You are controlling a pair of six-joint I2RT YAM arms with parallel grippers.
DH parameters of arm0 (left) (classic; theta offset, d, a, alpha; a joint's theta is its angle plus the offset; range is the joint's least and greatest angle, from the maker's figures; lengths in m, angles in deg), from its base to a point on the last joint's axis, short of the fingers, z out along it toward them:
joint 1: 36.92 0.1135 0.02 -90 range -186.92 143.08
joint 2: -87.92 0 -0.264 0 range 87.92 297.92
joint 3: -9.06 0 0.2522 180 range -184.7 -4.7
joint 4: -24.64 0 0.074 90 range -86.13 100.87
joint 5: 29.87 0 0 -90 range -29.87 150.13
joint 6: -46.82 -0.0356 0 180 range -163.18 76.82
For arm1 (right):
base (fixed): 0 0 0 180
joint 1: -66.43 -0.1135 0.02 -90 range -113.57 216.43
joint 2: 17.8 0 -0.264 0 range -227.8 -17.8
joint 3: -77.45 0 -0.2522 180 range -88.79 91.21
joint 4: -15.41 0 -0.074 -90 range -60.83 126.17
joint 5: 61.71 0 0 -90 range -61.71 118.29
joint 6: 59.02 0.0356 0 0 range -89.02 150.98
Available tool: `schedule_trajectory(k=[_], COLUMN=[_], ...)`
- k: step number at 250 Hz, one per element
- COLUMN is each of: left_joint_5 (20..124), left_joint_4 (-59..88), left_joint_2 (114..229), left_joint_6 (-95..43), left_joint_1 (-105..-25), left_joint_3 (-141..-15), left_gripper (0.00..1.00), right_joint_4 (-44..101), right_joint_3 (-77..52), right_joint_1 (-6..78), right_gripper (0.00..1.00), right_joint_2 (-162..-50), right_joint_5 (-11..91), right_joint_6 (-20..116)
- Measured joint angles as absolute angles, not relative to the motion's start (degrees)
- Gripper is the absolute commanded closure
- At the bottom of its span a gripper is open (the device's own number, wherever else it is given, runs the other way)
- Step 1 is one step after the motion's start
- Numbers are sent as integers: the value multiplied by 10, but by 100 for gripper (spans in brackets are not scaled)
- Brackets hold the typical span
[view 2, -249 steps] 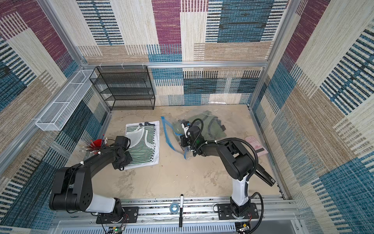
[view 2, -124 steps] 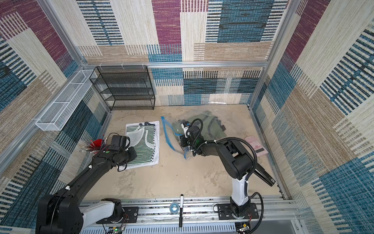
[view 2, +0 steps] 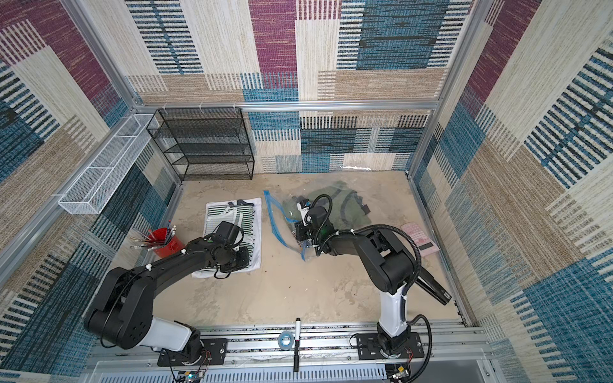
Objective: Take the tank top out of the vacuum bag
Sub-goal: Adjust the tank top.
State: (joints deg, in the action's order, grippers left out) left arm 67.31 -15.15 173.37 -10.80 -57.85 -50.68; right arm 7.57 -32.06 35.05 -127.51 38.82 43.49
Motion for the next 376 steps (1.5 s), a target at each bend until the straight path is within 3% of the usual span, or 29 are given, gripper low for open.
schedule_trajectory(k=[70,96,201,253,308,376], left_joint_5=[678,677,678,715,746,814], left_joint_4=[-138,-119,-27,-9,30,110], left_joint_2=[1679,1693,2044,2139,2143,2048], left_joint_6=[-154,-175,-178,-129,-106,-105], left_joint_1=[-581,-575,-490,-453,-443,-390], left_joint_3=[-544,-582,-886,-942,-937,-881], left_gripper=[80,80,87,89,88,87], right_joint_4=[76,76,77,77,77,80], right_joint_3=[-321,-321,-317,-317,-317,-316], right_joint_1=[351,351,351,351,351,351], right_gripper=[100,100,100,100,100,100], right_joint_2=[-1275,-1275,-1278,-1278,-1278,-1278], right_joint_5=[388,388,392,392,392,393], right_joint_6=[435,435,435,435,435,435])
